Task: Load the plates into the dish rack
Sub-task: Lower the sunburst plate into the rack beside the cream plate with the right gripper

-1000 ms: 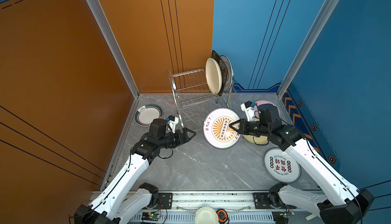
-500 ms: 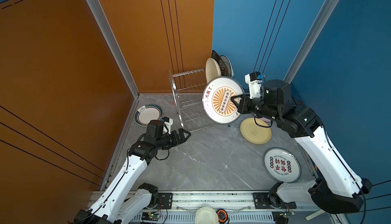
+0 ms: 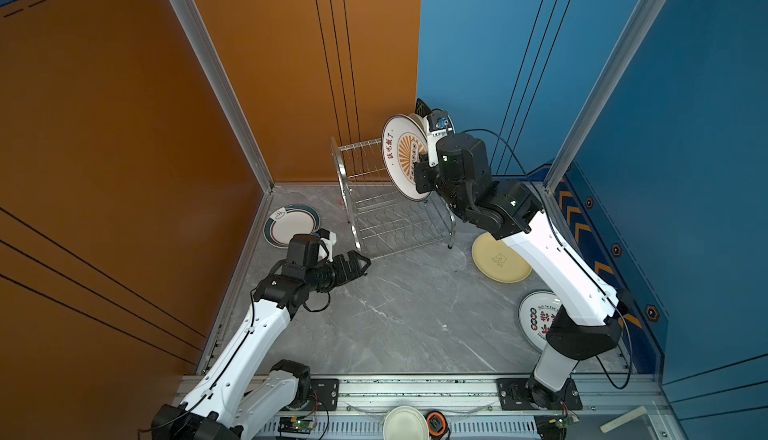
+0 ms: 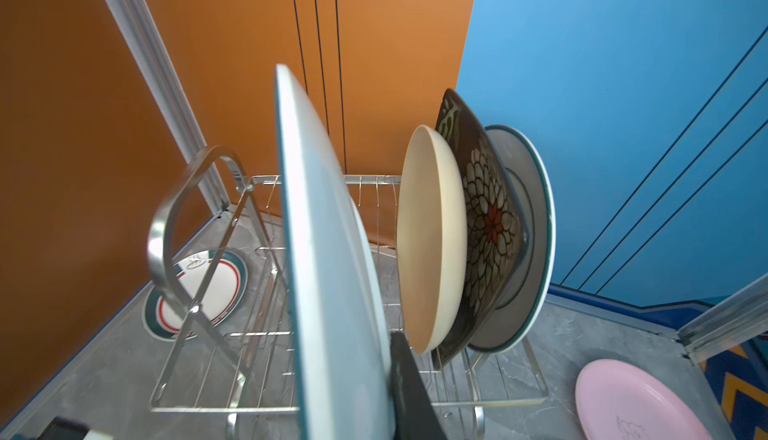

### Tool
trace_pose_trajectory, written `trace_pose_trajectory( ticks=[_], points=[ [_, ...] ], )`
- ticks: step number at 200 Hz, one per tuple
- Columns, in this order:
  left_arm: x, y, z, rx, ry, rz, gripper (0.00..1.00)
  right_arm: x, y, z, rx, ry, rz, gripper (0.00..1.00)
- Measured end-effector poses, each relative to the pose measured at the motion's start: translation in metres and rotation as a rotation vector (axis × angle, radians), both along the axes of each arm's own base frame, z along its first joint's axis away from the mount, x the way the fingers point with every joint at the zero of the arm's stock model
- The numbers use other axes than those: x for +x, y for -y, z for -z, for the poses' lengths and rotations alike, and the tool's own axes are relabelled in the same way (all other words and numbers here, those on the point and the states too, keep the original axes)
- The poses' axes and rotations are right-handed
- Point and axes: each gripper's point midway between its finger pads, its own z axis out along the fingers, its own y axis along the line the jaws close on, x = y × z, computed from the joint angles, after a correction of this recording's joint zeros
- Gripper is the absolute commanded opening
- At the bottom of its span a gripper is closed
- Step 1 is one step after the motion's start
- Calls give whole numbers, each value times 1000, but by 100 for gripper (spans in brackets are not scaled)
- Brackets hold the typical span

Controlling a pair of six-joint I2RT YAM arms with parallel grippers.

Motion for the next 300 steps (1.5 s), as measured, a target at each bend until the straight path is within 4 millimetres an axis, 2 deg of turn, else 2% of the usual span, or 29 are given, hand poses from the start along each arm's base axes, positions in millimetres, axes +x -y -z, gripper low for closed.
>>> trace_pose_trajectory(
  ticks=[64,119,205,300],
  points=[
    [6,-8,9,6,-25,-9,98,50,-21,-4,-83,137,117,2],
    [8,-11,10,-2,-30,-11,98,83,-14,13,-123,149,189,2],
    [9,-14,10,-11,-34,-15,98,103,-19,33,-157,144,215,2],
    [10,-15,10,-11,-33,-19,98,111,-7,33,-155,144,240,2]
  ],
)
